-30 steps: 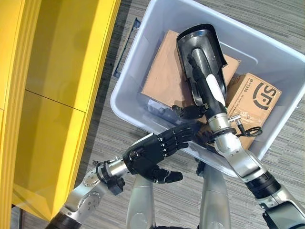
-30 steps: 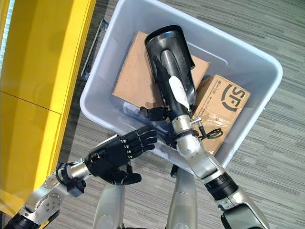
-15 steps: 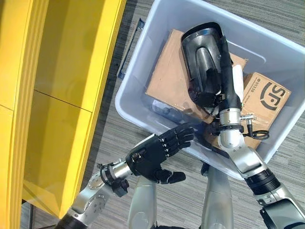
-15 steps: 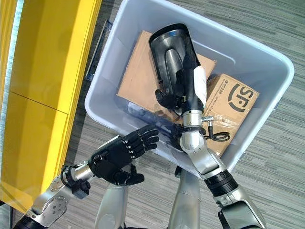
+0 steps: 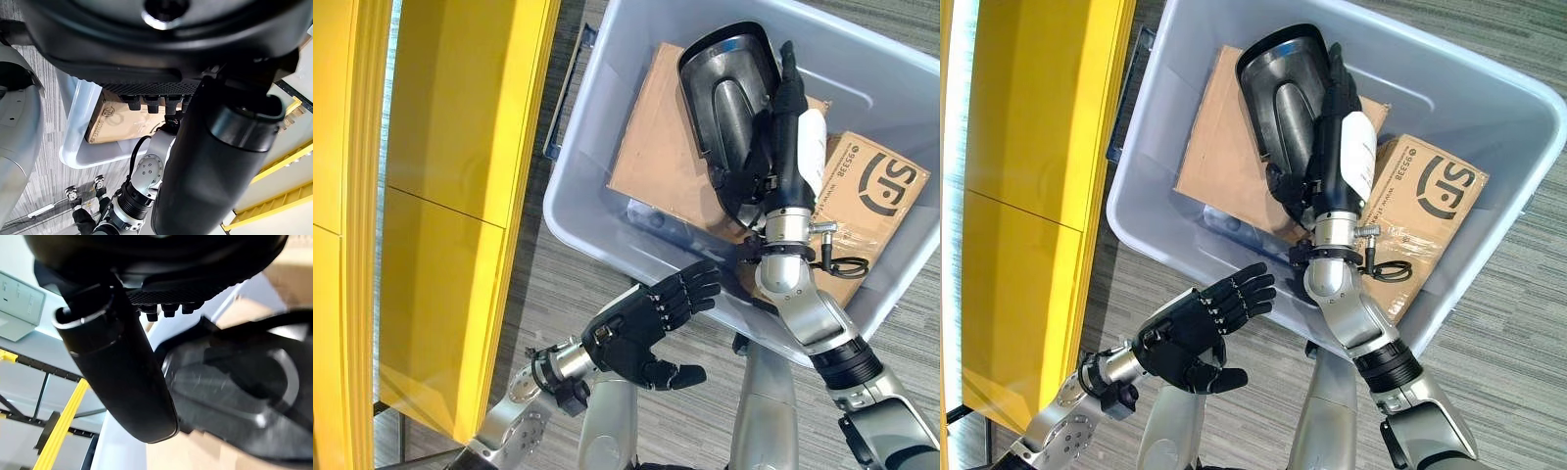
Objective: Move parts from the plastic box to the shelf.
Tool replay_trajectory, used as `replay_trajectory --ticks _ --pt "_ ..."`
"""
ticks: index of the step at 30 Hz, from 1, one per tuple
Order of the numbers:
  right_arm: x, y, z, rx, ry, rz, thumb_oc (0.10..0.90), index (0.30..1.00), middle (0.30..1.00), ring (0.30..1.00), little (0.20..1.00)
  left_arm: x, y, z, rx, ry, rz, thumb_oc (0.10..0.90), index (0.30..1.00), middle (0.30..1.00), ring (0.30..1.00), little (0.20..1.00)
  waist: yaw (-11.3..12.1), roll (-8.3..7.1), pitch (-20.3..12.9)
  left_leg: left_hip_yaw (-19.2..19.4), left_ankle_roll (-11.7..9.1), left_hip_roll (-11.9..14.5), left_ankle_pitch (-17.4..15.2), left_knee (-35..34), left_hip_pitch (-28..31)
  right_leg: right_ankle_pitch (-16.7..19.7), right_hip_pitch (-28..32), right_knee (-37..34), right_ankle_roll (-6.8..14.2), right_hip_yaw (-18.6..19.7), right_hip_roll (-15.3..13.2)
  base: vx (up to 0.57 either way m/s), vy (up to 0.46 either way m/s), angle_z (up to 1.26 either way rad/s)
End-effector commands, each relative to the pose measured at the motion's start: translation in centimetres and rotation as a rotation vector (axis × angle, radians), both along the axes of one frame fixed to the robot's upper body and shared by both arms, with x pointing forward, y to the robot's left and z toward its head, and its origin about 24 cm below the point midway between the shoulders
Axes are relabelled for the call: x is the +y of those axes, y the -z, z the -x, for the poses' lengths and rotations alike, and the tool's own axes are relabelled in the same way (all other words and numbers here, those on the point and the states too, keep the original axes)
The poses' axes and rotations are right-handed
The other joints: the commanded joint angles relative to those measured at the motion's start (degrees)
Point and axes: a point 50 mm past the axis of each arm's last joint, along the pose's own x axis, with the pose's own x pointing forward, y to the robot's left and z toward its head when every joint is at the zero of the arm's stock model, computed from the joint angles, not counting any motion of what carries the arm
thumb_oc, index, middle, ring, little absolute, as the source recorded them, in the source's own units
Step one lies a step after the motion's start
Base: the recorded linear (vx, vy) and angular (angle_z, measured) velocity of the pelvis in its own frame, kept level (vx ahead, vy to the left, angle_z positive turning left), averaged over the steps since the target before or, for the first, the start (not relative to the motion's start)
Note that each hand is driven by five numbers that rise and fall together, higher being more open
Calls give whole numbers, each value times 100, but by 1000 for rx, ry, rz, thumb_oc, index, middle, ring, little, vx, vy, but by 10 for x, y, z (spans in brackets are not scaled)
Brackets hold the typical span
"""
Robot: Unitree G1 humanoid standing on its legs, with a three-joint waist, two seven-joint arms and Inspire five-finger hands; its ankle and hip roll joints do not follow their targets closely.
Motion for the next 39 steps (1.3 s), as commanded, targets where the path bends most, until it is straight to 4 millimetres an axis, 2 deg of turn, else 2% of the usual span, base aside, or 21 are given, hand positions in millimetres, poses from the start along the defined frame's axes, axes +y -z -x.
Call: replay_trajectory --ticks 1,6,8,11,13,14,16,18,21,22,23,24,31,36,39 --pt "21 -62 20 -313 -95 108 900 1000 1000 1000 1000 -25 -22 17 -119 102 130 900 1000 1000 1000 1000 -89 684 -59 169 164 40 -461 72 -70 -322 360 -210 -149 -19 332 0 0 0" --pt "37 -77 40 -513 -161 215 900 1000 1000 1000 1000 -27 -20 17 -113 111 126 900 1000 1000 1000 1000 -49 689 -59 163 177 34 -483 109 -89 -330 351 -185 -140 -37 311 0 0 0" --pt "51 -90 67 -743 -246 291 900 1000 1000 1000 1000 -28 -17 18 -108 118 135 900 1000 1000 1000 1000 -30 694 -59 157 171 24 -481 120 -93 -323 365 -195 -127 -45 300 0 0 0" --pt "61 -95 85 -794 -330 330 900 1000 1000 1000 1000 -29 -15 19 -109 122 130 900 1000 1000 1000 1000 -31 695 -59 126 159 7 -491 130 -99 -314 357 -197 -113 -34 299 0 0 0" --pt "65 -95 87 -750 -331 345 900 1000 1000 1000 1000 -28 -14 20 -108 122 134 900 1000 1000 1000 1000 -27 693 -59 120 162 0 -502 145 -96 -310 359 -198 -118 -27 297 0 0 0" --pt "67 -91 77 -642 -294 340 900 1000 1000 1000 1000 -27 -15 21 -113 127 129 900 1000 1000 1000 1000 12 693 -59 110 179 -11 -511 163 -117 -310 353 -204 -125 -28 298 0 0 0" --pt "67 -87 68 -585 -282 342 900 1000 1000 1000 1000 -26 -15 21 -113 127 126 900 1000 1000 1000 1000 32 688 -59 92 186 -19 -522 193 -145 -319 344 -192 -127 -38 293 6 -16 0" --pt "65 -70 44 -413 -246 311 900 1000 1000 1000 1000 -24 -13 19 -106 119 123 900 1000 1000 1000 1000 91 678 -59 49 214 -29 -552 317 -320 -337 233 -121 -135 -73 295 13 -47 6" --pt "62 -59 31 -344 -232 292 900 1000 1000 1000 1000 -23 -13 15 -103 101 114 900 1000 1000 1000 1000 130 649 -59 16 233 -32 -582 498 -611 -371 -3 58 -148 -81 327 17 -49 4" --pt "60 -52 27 -315 -227 296 900 1000 1000 1000 1000 -23 -11 16 -87 103 110 900 1000 1000 1000 1000 116 616 -59 -39 202 -89 -735 601 -573 -535 55 166 -113 -27 310 -4 -54 5" --pt "61 -54 26 -321 -227 300 900 1000 1000 1000 1000 -23 -14 13 -104 97 105 900 1000 1000 1000 1000 139 624 -59 -25 243 -61 -617 642 -825 -411 -170 189 -159 -82 345 58 -85 12" --pt "60 -42 22 -270 -199 287 900 1000 1000 1000 1000 -25 -11 13 -84 96 97 900 1000 1000 1000 1000 124 571 -59 -88 219 -130 -795 862 -940 -578 -236 379 -133 -19 362 -1 -82 14" --pt "57 -21 16 -251 -133 211 900 1000 1000 1000 1000 -30 -13 9 -104 81 69 900 1000 1000 1000 1000 142 469 -59 -201 305 -149 -912 1332 -1620 -604 -748 620 -192 7 436 3 -67 5" --pt "54 -16 14 -273 -126 236 900 1000 1000 1000 1000 -31 -16 6 -128 47 31 900 1000 1000 1000 1000 131 456 -59 -180 368 -147 -980 1531 -1822 -600 -913 706 -204 24 436 -11 -38 -1" --pt "58 -19 22 -301 -162 282 900 1000 1000 1000 1000 -30 -17 3 -124 26 26 900 1000 1000 1000 1000 96 430 -59 -222 364 -155 -1059 1790 -2005 -652 -1093 919 -215 64 431 0 -11 0"
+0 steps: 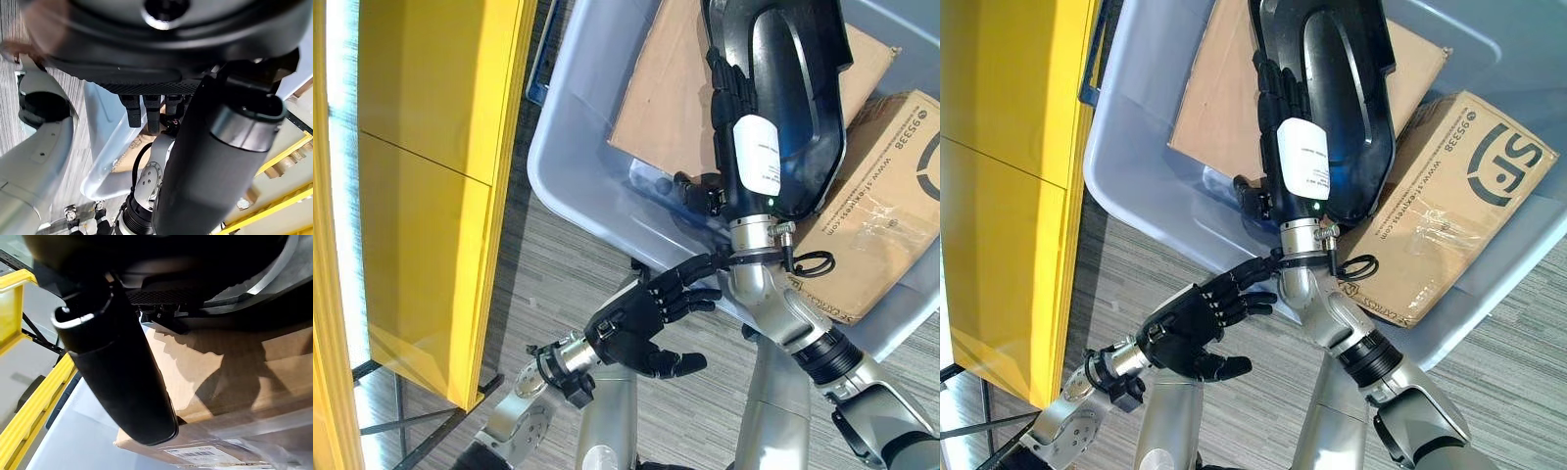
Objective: Move parts from the plastic box to the shelf.
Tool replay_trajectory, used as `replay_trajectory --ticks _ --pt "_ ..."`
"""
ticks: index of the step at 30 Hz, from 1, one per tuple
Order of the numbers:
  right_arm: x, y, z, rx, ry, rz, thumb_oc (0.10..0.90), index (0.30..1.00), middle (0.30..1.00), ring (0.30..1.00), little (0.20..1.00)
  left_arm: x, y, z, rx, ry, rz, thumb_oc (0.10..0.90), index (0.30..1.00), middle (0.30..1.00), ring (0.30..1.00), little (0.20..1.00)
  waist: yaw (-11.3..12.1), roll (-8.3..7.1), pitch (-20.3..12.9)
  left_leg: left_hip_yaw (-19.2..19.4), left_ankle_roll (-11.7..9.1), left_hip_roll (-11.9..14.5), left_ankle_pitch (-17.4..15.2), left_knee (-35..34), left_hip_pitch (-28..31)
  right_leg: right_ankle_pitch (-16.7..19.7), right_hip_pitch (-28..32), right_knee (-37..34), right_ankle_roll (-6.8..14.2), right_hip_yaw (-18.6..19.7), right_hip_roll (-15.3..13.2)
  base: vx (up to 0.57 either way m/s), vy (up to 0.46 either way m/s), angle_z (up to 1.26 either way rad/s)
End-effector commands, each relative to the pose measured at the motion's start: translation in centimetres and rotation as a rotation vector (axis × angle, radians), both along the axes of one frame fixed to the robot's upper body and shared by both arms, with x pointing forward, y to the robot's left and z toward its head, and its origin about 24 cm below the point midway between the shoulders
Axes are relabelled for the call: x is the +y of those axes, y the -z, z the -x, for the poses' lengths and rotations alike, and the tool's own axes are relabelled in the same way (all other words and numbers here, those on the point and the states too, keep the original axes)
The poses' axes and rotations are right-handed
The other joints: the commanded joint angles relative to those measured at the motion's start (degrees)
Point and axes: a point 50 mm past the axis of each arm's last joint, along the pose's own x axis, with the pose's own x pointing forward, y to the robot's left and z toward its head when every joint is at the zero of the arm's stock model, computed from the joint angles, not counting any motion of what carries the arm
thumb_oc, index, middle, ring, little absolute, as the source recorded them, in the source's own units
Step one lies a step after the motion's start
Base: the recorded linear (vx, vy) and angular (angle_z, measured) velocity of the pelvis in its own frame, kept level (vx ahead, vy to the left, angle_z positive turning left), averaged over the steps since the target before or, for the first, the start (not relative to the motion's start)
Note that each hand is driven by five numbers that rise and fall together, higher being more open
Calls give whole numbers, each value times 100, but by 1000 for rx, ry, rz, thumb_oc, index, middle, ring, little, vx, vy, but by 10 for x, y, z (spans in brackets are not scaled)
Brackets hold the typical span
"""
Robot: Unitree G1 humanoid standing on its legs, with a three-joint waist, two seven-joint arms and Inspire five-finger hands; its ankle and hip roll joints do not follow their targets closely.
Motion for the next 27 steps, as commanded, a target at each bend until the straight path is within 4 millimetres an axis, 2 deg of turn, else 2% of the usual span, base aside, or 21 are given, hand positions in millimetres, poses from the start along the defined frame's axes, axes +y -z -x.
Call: replay_trajectory --ticks 1,5,10,15,18,27 --pt "22 -28 24 -174 -147 37 900 1000 1000 1000 1000 -25 -21 12 -107 91 59 900 1000 1000 1000 1000 -68 423 -49 194 356 -238 -663 438 -233 -422 200 189 -32 215 463 0 0 0" --pt "24 -26 24 -167 -146 50 900 1000 1000 1000 1000 -24 -24 11 -109 105 63 900 1000 1000 1000 1000 -52 458 -49 211 388 -234 -657 458 -283 -427 137 221 -60 249 468 -6 -2 -1" --pt "27 -29 30 -266 -171 98 900 1000 1000 1000 1000 -21 -24 13 -115 133 66 900 1000 1000 1000 1000 -37 462 -49 212 388 -224 -608 352 -186 -392 234 146 -36 220 441 -6 -5 0" --pt "30 -48 51 -402 -285 125 900 1000 1000 1000 1000 -19 -25 16 -125 144 56 900 1000 1000 1000 1000 -84 427 -49 249 365 -195 -563 182 0 -327 415 -35 7 213 448 0 0 0" --pt "27 -65 75 -467 -329 69 900 1000 1000 1000 1000 -19 -29 19 -133 140 73 900 1000 1000 1000 1000 -175 394 -49 326 352 -196 -590 143 148 -303 506 -74 18 258 499 -9 42 -7" --pt "13 -69 64 -462 -260 -90 900 1000 1000 1000 1000 -22 -28 23 -137 149 95 900 1000 1000 1000 1000 -186 471 -49 364 336 -221 -612 188 150 -357 492 -35 -16 306 502 -7 19 -4"
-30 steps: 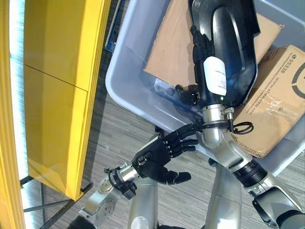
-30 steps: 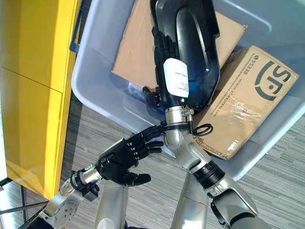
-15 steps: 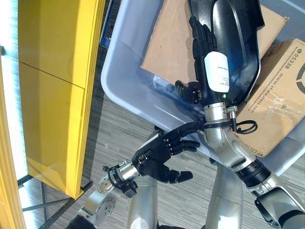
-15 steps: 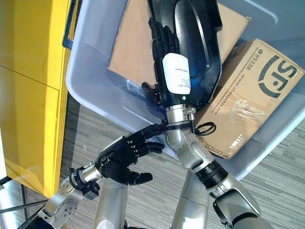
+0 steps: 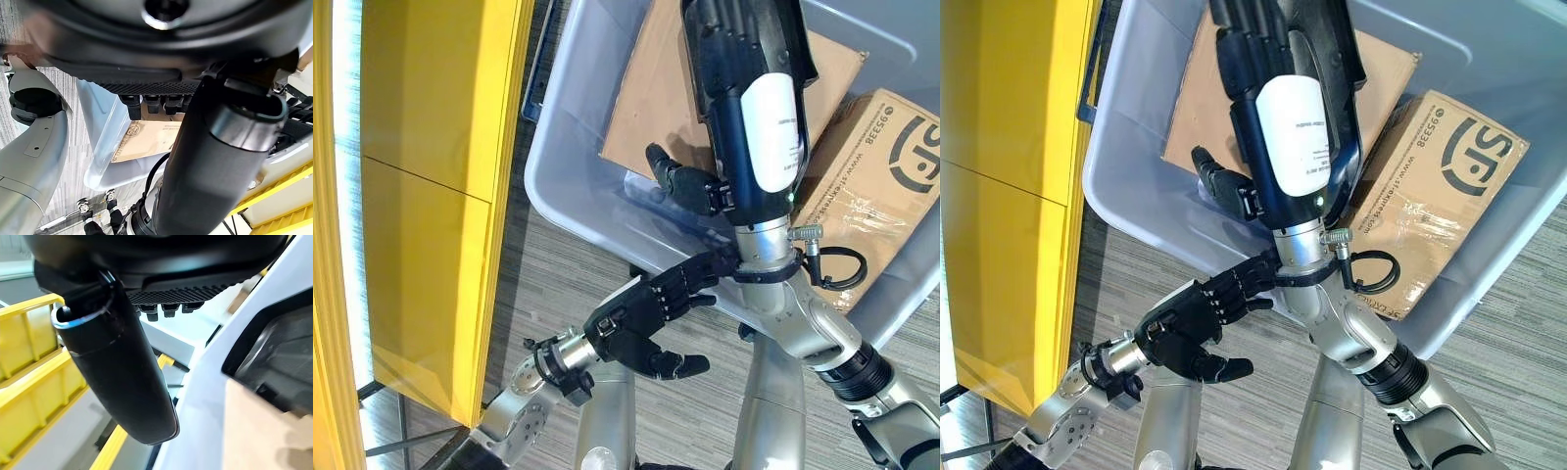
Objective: Move parts from the plastic box to the shelf.
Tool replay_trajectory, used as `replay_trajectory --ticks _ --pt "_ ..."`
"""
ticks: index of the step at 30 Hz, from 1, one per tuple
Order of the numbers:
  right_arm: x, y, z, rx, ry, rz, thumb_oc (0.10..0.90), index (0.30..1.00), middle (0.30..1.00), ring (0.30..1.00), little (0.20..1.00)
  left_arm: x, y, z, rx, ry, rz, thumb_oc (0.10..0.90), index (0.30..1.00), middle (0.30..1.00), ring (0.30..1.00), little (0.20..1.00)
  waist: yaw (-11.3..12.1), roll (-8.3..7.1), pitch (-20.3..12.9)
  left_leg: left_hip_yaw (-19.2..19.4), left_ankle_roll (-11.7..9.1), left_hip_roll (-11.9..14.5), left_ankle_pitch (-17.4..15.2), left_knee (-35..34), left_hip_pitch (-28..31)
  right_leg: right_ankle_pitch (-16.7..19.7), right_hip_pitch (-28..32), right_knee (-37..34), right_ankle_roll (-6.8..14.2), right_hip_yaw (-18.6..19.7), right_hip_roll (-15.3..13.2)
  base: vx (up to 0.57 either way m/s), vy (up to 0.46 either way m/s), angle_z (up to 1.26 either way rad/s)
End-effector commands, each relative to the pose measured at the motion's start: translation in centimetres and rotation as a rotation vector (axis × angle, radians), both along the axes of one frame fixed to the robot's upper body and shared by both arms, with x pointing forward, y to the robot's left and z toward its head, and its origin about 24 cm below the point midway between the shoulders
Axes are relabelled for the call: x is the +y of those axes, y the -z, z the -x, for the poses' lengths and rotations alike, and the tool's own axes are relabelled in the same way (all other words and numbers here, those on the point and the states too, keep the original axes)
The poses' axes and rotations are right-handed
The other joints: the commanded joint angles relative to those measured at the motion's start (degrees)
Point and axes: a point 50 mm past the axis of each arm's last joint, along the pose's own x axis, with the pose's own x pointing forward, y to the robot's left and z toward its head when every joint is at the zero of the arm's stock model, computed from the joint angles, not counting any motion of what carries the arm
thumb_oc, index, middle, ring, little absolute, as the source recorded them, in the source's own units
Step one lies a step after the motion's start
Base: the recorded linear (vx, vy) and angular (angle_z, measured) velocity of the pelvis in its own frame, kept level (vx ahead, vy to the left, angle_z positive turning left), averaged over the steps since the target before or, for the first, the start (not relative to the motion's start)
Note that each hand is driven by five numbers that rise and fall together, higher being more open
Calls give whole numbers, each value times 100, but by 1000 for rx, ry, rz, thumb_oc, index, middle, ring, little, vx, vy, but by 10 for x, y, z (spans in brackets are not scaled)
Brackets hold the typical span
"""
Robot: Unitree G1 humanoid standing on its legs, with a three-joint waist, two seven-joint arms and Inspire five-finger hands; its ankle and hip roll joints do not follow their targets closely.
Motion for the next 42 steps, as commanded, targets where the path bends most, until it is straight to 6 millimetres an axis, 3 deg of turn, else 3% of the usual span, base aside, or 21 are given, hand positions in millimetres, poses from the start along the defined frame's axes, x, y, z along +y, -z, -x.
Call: replay_trajectory --ticks 1,10,22,32,39,42 --pt "9 -33 23 -208 -137 -82 900 1000 1000 1000 1000 -21 -20 21 -109 118 116 900 1000 1000 1000 1000 -44 477 -49 117 258 -215 -396 -50 -86 -417 285 33 -84 44 495 0 0 0" --pt "-1 -18 9 -48 -71 -163 900 1000 1000 1000 1000 -23 -21 22 -122 103 138 900 1000 1000 1000 1000 -106 517 -49 197 263 -221 -386 -85 -94 -403 251 -34 -102 101 493 -8 30 -2" --pt "2 8 -20 108 66 -25 900 1000 1000 1000 1000 -22 -23 15 -131 110 124 900 1000 1000 1000 1000 -29 527 -49 154 289 -266 -352 -91 -171 -359 228 -108 -96 42 445 0 0 0" --pt "-7 31 -47 191 247 52 900 1000 1000 1000 1000 -22 -25 10 -131 135 97 900 1000 1000 1000 1000 71 507 -49 68 335 -307 -341 -67 -189 -305 282 -142 -61 -76 350 -4 -18 2" --pt "-24 27 -60 156 403 110 900 1000 1000 1000 1000 -20 -28 9 -127 159 87 900 1000 1000 1000 1000 134 505 -49 29 359 -324 -351 -28 -173 -306 346 -119 -58 -127 308 1 -14 1" --pt "-37 12 -64 109 469 162 900 1000 1000 1000 1000 -15 -31 8 -128 168 77 900 1000 1000 1000 1000 173 455 -49 -20 369 -322 -378 22 -165 -305 414 -100 -33 -193 268 -4 -82 11"
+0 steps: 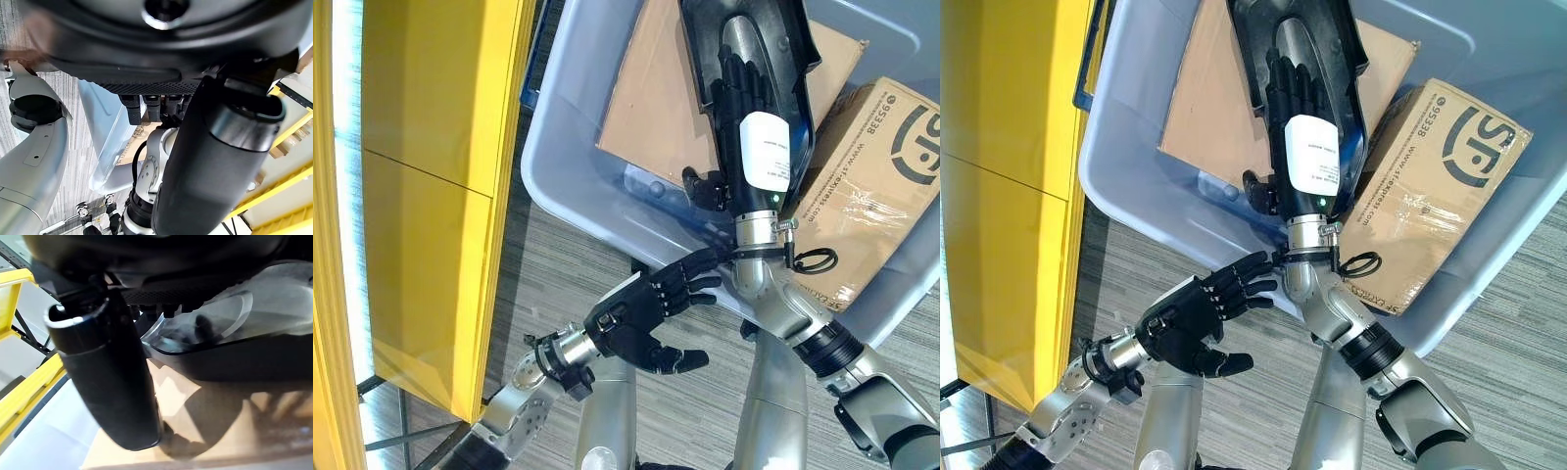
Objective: Move parts from the plastic box to the shelf.
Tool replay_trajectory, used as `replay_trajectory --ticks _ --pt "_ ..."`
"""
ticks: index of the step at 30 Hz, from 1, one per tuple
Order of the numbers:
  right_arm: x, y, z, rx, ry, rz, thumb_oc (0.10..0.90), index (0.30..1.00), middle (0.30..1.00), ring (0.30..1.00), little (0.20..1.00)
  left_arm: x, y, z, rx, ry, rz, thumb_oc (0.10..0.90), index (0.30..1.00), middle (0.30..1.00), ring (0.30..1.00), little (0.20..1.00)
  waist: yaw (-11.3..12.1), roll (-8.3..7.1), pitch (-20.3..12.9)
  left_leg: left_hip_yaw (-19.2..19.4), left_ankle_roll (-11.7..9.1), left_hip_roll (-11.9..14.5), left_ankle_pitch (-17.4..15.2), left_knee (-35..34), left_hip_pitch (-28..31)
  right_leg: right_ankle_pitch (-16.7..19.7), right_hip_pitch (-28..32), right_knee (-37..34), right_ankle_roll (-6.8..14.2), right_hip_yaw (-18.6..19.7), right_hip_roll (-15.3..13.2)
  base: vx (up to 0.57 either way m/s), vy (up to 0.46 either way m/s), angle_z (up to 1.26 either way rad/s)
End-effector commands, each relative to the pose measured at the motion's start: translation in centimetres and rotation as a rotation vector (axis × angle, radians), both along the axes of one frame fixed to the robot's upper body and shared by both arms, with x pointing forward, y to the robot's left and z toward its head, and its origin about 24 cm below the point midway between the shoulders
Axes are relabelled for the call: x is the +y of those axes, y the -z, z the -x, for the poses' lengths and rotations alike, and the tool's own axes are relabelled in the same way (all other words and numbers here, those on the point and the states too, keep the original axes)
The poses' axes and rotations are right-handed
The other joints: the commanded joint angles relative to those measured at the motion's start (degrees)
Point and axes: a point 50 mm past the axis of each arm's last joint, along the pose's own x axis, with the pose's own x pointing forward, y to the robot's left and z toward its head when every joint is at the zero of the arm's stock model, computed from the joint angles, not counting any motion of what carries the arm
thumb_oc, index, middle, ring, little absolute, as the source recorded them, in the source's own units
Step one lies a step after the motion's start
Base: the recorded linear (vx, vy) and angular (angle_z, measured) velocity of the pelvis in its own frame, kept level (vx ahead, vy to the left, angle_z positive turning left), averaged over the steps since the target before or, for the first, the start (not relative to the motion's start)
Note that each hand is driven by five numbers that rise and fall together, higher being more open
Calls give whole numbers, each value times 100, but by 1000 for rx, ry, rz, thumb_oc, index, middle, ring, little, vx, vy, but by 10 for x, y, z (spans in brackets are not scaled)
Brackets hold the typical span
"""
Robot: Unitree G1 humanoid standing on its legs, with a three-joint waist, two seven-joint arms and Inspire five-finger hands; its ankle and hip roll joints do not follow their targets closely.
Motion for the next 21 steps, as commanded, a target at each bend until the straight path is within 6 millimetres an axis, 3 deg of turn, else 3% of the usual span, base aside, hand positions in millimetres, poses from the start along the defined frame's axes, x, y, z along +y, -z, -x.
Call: replay_trajectory --ticks 1,8,12,21 --pt "-19 -28 -5 -113 131 142 900 1000 1000 1000 1000 -19 -24 20 -89 179 84 900 1000 1000 1000 1000 48 432 -44 196 429 -327 -482 61 -112 -310 352 -99 16 11 281 -3 -59 11" --pt "-42 -68 1 -156 204 249 900 1000 1000 1000 1000 -9 -29 25 -93 180 86 900 1000 1000 1000 1000 -5 339 -44 224 404 -261 -500 60 -49 -316 450 -136 21 23 320 -3 -19 2" --pt "-55 -75 3 -122 244 272 900 1000 1000 1000 1000 -3 -30 27 -94 174 96 900 1000 1000 1000 1000 -44 296 -44 241 391 -232 -509 61 -11 -339 488 -125 14 29 333 0 0 0" --pt "-77 -59 6 -52 196 37 900 1000 1000 1000 1000 0 -33 30 -105 153 93 900 1000 1000 1000 1000 -160 211 -44 274 386 -185 -544 84 -7 -351 502 -149 3 69 408 -1 0 -1"
